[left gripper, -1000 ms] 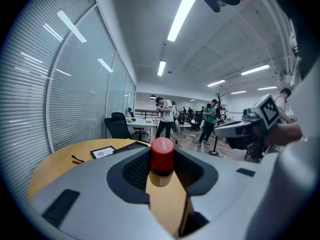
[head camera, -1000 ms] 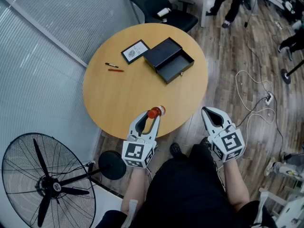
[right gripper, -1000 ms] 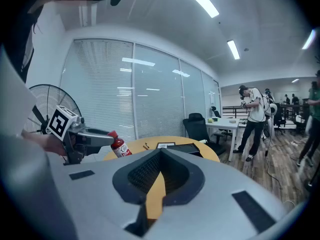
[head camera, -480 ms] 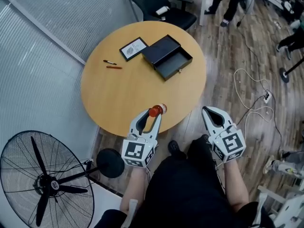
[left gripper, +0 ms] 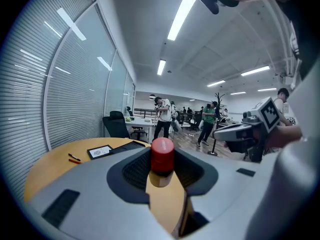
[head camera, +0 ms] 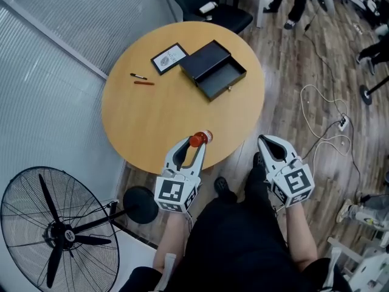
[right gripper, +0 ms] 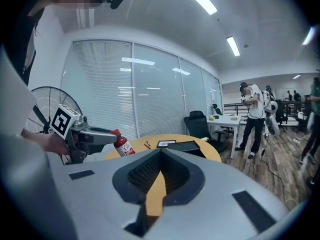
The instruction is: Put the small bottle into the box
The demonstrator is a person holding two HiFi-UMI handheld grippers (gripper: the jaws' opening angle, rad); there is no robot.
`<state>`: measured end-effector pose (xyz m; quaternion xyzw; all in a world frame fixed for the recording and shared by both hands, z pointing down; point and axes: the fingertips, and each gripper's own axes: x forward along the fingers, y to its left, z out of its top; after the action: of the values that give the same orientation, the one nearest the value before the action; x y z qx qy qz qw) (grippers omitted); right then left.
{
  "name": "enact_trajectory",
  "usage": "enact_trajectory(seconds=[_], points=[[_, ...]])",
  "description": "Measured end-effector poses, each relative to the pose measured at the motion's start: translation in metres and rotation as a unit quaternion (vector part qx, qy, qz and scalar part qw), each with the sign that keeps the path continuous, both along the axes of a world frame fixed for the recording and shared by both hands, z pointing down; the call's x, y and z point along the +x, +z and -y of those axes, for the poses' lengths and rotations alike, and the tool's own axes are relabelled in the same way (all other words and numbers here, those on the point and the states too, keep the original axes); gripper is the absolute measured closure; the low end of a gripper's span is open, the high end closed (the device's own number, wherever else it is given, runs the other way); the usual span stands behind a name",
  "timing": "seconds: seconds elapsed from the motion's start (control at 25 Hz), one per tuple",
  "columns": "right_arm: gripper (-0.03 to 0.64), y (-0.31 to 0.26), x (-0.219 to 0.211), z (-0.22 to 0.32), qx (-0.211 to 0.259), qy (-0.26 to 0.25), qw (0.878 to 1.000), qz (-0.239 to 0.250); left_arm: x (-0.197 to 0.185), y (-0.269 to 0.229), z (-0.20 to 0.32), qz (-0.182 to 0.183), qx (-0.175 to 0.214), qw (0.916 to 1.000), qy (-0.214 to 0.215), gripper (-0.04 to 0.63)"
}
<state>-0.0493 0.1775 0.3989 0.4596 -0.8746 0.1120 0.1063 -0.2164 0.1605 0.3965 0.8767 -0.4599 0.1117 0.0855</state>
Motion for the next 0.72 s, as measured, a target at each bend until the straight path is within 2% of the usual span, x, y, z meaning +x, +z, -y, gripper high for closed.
enact_trajectory(seconds=[0.2, 0.72], points=[[0.607, -0.003, 0.009, 0.024, 0.002, -0.019, 1.0, 0.004, 0.012, -0.003, 0.016, 0.015, 0.004, 0.9998, -0.015, 0.465], [0.607, -0.011, 0.056, 0.101, 0.006, -0.083, 0.996, 0.013, 0.066, -0.015, 0.074, 0.015, 0.011, 0.9974, -0.07, 0.465]])
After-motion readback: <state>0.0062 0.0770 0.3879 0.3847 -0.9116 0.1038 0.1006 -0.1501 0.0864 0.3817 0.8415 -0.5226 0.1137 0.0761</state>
